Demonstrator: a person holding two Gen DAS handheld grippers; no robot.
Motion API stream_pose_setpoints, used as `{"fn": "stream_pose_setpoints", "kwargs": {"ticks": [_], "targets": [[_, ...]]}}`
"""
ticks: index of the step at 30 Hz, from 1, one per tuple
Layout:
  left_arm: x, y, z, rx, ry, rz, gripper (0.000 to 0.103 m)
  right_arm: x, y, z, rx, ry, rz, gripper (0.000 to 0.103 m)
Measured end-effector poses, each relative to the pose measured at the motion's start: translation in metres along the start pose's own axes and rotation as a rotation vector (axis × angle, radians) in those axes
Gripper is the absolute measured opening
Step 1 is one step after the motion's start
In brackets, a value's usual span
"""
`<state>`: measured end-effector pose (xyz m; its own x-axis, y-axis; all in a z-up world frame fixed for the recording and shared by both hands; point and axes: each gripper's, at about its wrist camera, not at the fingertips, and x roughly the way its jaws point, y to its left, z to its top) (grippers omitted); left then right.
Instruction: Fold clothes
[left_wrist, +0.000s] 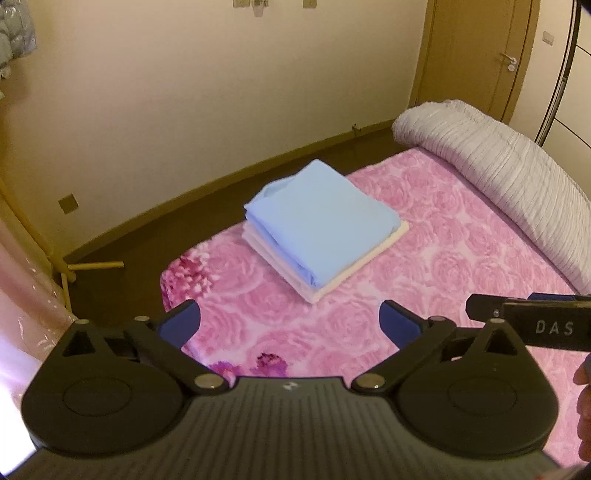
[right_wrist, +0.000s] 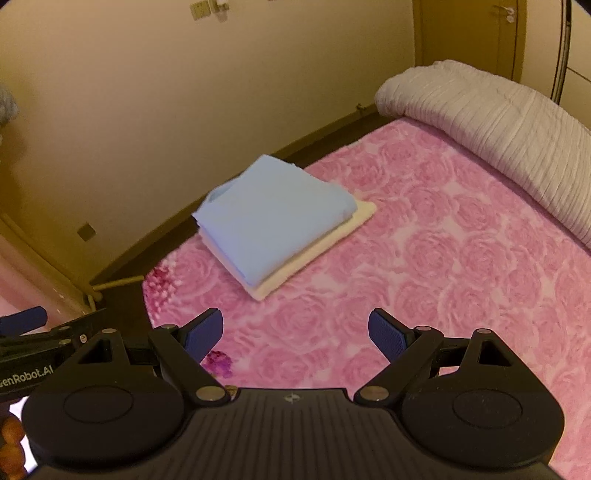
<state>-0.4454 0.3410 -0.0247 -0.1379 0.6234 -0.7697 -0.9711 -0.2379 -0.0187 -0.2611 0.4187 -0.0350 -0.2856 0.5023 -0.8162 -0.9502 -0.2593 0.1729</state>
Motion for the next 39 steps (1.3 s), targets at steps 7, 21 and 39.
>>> {"fn": "stream_pose_setpoints", "kwargs": {"ticks": [7,21,39], "targets": [[0.022,-0.001,0.000,-0.004,0.057,-0.006,0.102,0.023,0.004,0.001,-0.042,0.054,-0.046,0.089],[0.069,0.003,0.018,0.030,0.127,-0.038,0.102,0.060,0.005,0.012,-0.022,0.126,-0.093,0.089],[0.108,0.013,0.044,0.059,0.157,-0.052,0.102,0.090,0.014,0.035,0.012,0.153,-0.123,0.089]]}}
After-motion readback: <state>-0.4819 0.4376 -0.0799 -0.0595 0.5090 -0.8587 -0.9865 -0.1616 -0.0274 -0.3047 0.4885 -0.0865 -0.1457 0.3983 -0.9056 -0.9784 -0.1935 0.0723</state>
